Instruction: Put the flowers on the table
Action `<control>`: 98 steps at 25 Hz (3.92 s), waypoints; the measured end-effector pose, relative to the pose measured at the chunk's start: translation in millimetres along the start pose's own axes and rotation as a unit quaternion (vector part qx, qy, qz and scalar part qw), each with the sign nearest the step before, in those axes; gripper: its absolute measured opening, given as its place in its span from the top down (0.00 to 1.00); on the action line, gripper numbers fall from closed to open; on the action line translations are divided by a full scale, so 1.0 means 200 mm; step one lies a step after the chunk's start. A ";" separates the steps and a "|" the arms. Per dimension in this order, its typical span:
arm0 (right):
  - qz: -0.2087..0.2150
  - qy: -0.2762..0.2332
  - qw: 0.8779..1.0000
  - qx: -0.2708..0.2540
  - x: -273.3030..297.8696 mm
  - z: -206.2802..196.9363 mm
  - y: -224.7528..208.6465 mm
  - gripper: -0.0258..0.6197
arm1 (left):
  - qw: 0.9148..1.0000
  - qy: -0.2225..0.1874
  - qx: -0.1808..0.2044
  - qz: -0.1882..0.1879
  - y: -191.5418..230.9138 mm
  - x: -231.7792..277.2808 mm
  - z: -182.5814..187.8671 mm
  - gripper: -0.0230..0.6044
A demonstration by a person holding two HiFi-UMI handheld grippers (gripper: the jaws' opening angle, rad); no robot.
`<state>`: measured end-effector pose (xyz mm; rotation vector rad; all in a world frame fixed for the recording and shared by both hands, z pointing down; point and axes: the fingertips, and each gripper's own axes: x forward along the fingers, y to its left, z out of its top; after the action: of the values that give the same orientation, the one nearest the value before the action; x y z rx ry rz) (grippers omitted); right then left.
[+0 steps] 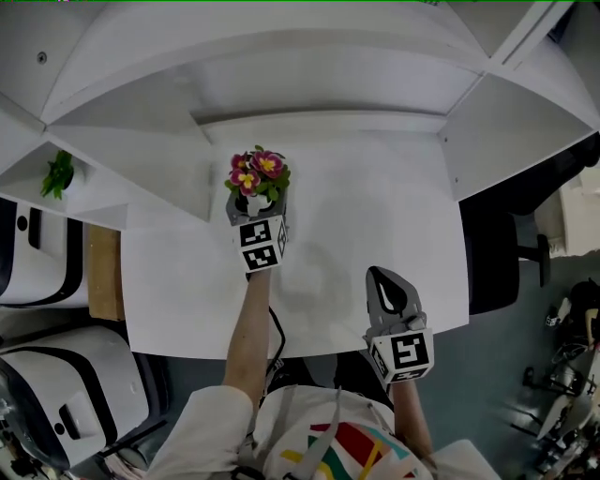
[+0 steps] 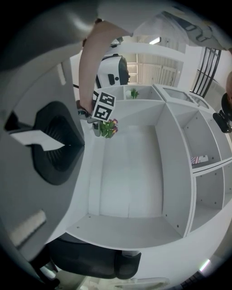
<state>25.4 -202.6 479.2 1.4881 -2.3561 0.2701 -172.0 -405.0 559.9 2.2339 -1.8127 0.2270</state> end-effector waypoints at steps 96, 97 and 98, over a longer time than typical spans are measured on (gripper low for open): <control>0.090 -0.154 0.982 -0.068 -0.03 0.60 0.43 0.96 | 0.972 -0.226 0.058 0.015 -0.13 -1.36 0.86 0.96; 0.089 -0.153 0.982 -0.068 -0.03 0.60 0.43 0.96 | 0.973 -0.224 0.058 0.015 -0.13 -1.36 0.86 0.96; 0.088 -0.153 0.982 -0.068 -0.03 0.59 0.43 0.96 | 0.973 -0.223 0.058 0.015 -0.13 -1.36 0.85 0.96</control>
<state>-71.8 -201.1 369.2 1.3378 -2.6911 -0.0851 -210.0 -195.3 318.7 2.4918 -2.0973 -0.1875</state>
